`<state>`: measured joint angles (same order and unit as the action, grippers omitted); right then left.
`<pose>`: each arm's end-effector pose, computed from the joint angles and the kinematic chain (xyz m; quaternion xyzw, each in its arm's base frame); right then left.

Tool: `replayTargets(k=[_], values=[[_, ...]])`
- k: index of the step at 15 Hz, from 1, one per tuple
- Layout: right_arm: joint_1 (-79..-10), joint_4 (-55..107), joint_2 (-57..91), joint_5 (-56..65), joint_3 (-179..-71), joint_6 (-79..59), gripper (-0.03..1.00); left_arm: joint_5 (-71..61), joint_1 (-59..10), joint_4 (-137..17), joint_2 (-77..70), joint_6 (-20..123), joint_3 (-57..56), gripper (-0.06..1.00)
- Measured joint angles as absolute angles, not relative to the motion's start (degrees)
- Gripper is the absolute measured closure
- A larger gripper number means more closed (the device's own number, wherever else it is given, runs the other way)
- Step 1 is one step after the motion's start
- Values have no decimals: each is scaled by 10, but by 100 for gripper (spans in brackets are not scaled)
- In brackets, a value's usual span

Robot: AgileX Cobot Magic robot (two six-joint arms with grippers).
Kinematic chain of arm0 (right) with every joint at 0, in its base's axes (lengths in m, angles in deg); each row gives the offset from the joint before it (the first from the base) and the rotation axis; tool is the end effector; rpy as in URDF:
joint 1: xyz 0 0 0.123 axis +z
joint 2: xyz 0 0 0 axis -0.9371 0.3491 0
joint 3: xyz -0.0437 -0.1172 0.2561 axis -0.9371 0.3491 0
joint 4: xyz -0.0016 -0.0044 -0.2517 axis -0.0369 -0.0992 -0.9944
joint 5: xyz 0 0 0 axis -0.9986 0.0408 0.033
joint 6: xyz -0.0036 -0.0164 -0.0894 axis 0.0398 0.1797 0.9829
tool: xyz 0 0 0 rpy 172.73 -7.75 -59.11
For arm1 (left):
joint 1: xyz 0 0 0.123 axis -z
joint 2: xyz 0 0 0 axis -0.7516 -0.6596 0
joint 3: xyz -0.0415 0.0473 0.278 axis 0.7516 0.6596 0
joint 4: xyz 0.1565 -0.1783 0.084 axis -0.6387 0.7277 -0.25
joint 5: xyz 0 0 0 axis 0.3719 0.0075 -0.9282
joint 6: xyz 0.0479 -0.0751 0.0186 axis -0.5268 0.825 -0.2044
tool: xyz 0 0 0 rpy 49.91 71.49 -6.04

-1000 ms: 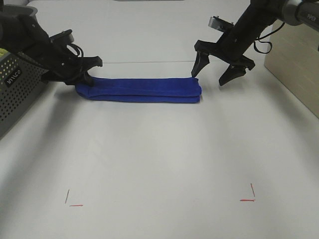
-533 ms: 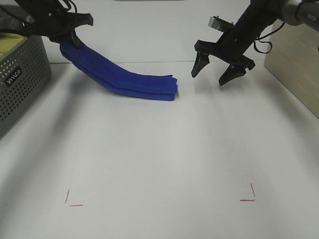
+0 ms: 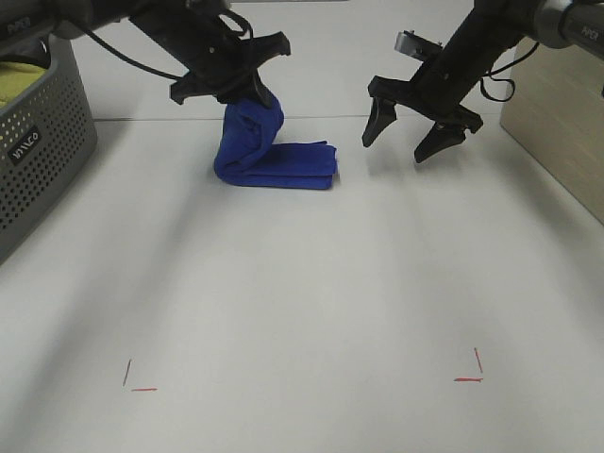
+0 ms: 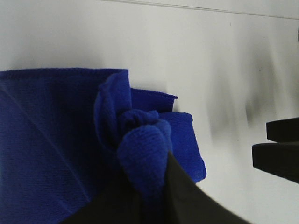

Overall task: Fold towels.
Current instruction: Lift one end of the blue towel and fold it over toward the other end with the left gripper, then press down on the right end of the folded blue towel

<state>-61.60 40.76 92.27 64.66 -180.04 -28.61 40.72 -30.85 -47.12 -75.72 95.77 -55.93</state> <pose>0.5229 0.1062 0.1409 -0.0525 0.9748 0.1931 0.0990 0.5221 -0.2007 0.1839 -0.0238 0.9323 -0.2744 0.2343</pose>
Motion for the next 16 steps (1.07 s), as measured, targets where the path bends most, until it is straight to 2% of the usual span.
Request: replayTargets(k=[1, 5, 6, 9, 12, 16], values=[[-616, 408, 923, 647, -1800, -286, 15, 374, -297, -467, -782, 985, -559, 82], [-616, 433, 923, 647, -1800, -286, 15, 314, -283, -390, -801, 1012, -559, 43], [-616, 447, 923, 647, -1800, -286, 15, 293, -280, -359, -801, 1012, -559, 38], [-616, 477, 916, 648, -1800, -286, 15, 262, -279, -254, -801, 978, -559, 36], [-616, 509, 897, 648, -1801, -276, 15, 261, -284, -236, -798, 884, -559, 36], [-612, 696, 895, 649, -1802, -220, 15, 258, -341, -236, -746, 782, -560, 36]])
